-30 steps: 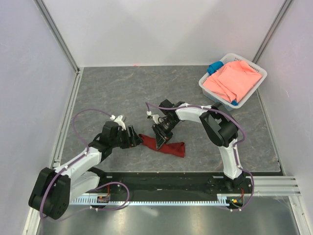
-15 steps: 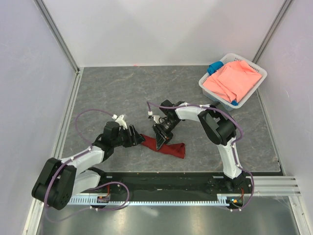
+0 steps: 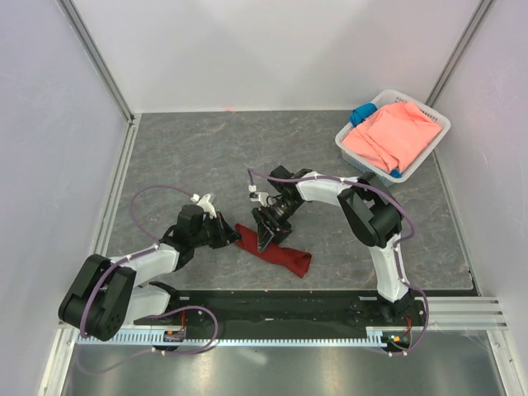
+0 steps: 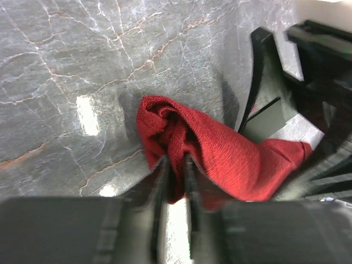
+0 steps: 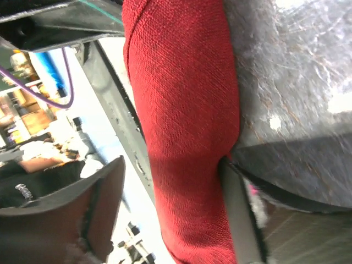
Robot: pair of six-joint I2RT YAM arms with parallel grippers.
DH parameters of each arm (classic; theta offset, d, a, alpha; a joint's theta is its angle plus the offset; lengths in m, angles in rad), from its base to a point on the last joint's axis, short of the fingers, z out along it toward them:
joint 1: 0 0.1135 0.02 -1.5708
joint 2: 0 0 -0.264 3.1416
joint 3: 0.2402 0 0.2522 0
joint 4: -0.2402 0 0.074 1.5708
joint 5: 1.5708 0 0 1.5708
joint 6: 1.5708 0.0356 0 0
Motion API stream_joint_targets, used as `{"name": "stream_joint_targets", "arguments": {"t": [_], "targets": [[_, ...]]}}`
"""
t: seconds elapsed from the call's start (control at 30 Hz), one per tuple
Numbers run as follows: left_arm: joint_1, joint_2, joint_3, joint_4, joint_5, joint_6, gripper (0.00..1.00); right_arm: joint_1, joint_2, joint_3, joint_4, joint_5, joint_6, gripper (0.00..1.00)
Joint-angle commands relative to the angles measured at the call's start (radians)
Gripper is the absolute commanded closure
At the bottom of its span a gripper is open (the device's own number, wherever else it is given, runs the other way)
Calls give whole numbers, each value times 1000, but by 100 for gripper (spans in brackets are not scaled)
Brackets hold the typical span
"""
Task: Fold the napkin, place the utensils inside, and roll it up
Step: Roll the napkin with the utensil
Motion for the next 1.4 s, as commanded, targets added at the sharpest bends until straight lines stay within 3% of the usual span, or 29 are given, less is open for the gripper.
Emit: {"name": "stream_joint_targets", "arguments": {"t": [0.0,0.1,0.3,0.43,0.77,1.07,1.13,1.23,1.27,1.37], "targets": [[4,33,20,6,11,-12,95,0,-71,-16,13,201,-14,12],[4,44,39,-20,19,-14,97,8,-129,-22,12,276,-14,2],[3,53,82,-72,28,-11,97,121,-264,-36,50,546,-57,2],[4,63,111,-121,28,-14,97,226,-318,-76,114,812,-83,2],[4,73,142,-177,27,-19,98,361,-289,-130,159,973,-106,2],[4,82,154,-183,40,-23,98,382,-226,-117,167,1045,-117,2],[3,82,157,-183,47,-20,97,381,-214,-113,167,1045,-118,6],[4,81,161,-180,62,-13,94,369,-191,-108,164,1032,-111,20],[4,73,161,-180,62,-13,91,366,-182,-108,164,1030,-102,31],[4,47,166,-187,44,-11,72,344,-177,-120,159,1000,-91,40]]}}
